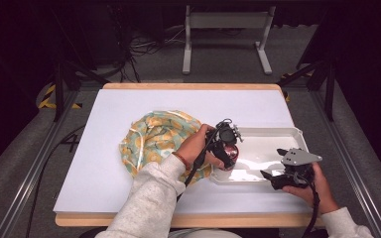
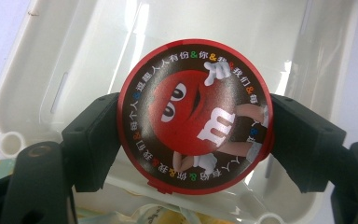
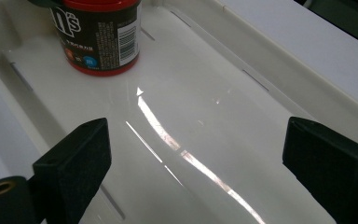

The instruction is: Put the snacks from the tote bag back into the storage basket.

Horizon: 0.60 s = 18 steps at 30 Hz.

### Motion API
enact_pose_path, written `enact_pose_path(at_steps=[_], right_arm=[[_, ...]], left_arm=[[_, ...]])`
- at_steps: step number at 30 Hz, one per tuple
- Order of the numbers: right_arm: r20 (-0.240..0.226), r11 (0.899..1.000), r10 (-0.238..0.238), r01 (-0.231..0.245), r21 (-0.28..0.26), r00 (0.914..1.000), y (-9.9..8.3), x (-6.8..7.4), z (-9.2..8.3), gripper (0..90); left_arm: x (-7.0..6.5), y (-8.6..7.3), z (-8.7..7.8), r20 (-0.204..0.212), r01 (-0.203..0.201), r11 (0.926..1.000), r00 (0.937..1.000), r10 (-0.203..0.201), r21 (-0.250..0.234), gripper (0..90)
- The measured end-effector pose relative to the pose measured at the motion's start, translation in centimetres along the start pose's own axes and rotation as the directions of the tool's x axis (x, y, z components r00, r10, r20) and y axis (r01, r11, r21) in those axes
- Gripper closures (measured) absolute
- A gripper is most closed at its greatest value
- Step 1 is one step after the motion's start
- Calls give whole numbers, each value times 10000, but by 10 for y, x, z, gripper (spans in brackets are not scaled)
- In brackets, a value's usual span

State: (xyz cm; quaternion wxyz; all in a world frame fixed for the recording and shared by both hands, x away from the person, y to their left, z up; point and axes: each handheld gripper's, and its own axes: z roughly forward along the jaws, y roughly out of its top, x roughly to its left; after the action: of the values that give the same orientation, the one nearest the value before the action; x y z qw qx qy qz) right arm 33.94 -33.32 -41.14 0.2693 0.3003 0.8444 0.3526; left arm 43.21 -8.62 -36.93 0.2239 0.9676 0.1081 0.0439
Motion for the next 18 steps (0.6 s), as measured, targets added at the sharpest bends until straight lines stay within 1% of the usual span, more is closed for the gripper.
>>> enact_pose_path(at_steps=[4, 5, 8, 11, 12, 15, 18], right_arm=[[-15, 10000, -24, 24, 10, 10000, 0, 0, 0, 86], [-24, 10000, -29, 29, 6, 10000, 0, 0, 0, 86], [-32, 10000, -9, 9, 3, 10000, 0, 0, 0, 86], [-42, 10000, -14, 14, 1, 10000, 0, 1, 0, 87], [-45, 10000, -18, 18, 6, 10000, 0, 1, 0, 87], [-45, 10000, -10, 10, 10, 10000, 0, 1, 0, 87], [-53, 10000, -25, 26, 20, 10000, 0, 1, 0, 87]], left_arm=[[0, 0, -1, -42, 2, 10000, 10000, -1, 76, 220], [1, 0, -2, -74, -65, 10000, 10000, 65, 62, 218], [1, -1, -2, -123, -9, 10000, 9999, 9, -22, 215], [0, 0, -4, -138, -80, 9999, 9999, 79, -91, 216], [-1, -1, -5, -146, -23, 9999, 9999, 22, -135, 215], [-1, 0, -8, -298, -151, 9999, 9994, 149, -77, 213], [-2, -1, -9, -371, -86, 9999, 9993, 81, -147, 205]])
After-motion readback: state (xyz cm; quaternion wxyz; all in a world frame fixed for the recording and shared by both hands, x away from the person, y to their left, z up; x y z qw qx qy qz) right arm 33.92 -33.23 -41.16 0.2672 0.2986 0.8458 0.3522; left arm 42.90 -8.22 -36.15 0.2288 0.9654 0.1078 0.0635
